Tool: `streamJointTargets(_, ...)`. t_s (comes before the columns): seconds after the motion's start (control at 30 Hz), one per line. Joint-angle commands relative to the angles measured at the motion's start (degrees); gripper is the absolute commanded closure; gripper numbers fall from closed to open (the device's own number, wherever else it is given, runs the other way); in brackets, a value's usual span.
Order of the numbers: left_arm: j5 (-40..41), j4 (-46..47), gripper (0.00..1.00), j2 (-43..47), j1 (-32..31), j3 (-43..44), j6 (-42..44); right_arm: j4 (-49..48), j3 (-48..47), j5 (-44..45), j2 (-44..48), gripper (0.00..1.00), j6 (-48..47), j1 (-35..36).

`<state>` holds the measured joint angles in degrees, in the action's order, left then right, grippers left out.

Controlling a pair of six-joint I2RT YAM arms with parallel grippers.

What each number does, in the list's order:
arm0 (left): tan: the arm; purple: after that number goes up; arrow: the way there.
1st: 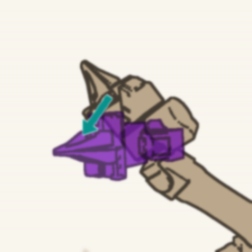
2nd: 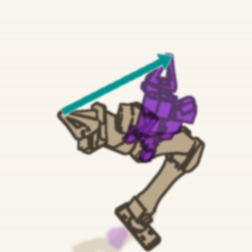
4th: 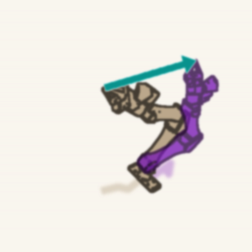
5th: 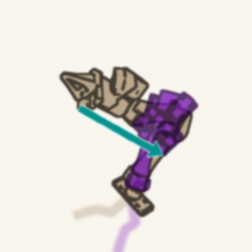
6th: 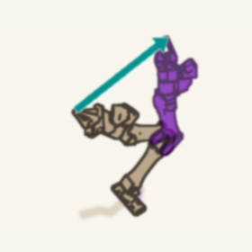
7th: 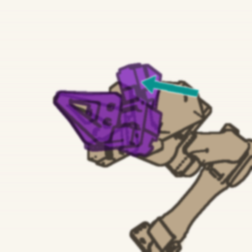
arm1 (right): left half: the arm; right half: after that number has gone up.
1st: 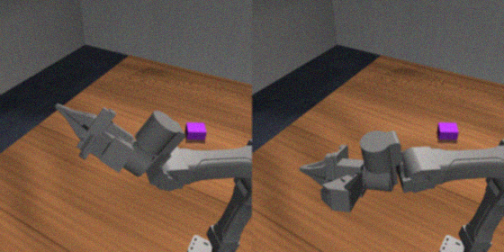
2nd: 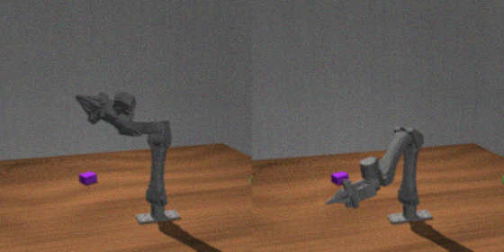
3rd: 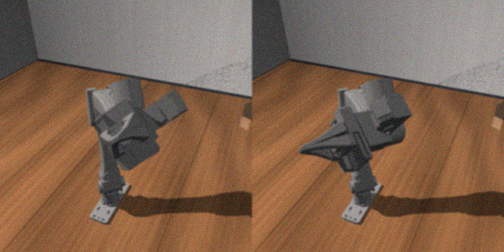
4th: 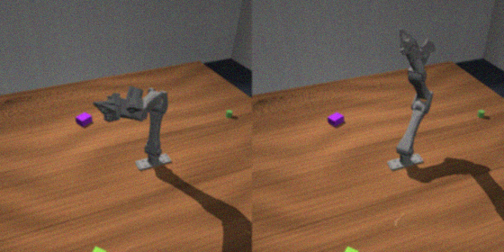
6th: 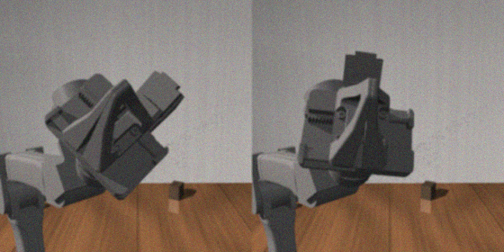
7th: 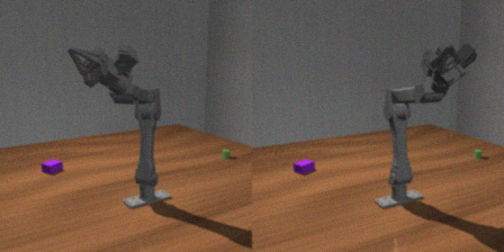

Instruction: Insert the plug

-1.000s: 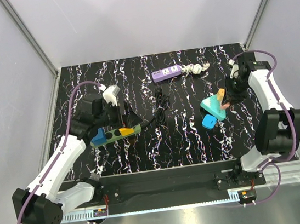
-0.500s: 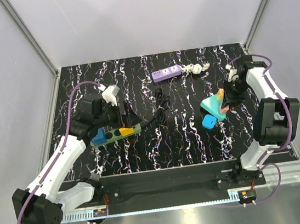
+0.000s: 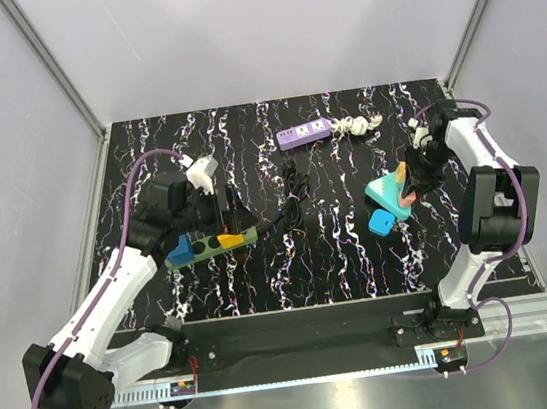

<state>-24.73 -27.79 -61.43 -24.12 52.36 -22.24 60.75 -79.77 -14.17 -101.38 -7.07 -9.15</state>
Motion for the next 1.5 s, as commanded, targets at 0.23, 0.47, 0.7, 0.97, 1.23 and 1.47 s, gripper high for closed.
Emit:
streamJointTargets(0.23,0.6,1.2,0.01,1.8,0.1,-0.1,1.0,0.9,-1.3,1.7,-0.3,1.00,0.0,-0.2)
streamJointTargets(0.47,1.3,1.1,0.01,2.6,0.1,-0.1,1.0,-0.5,-1.1,0.6,-0.9,1.00,1.2,-0.2)
streamJointTargets(0.7,1.5,1.1,0.01,3.2,0.1,-0.2,1.0,-1.1,-0.9,1.1,-1.4,1.00,2.6,-0.2)
streamJointTargets(0.97,1.4,1.2,0.01,3.6,0.1,-0.2,0.8,-2.7,0.8,2.7,-1.2,1.00,4.2,0.0)
streamJointTargets(1.23,1.5,1.2,0.01,4.3,0.2,-0.2,0.7,-5.5,3.6,3.7,-0.3,1.00,5.0,1.6)
streamJointTargets(1.47,1.0,1.2,0.01,4.0,0.2,-0.1,0.7,-11.1,10.1,5.2,-0.6,1.00,6.7,2.6)
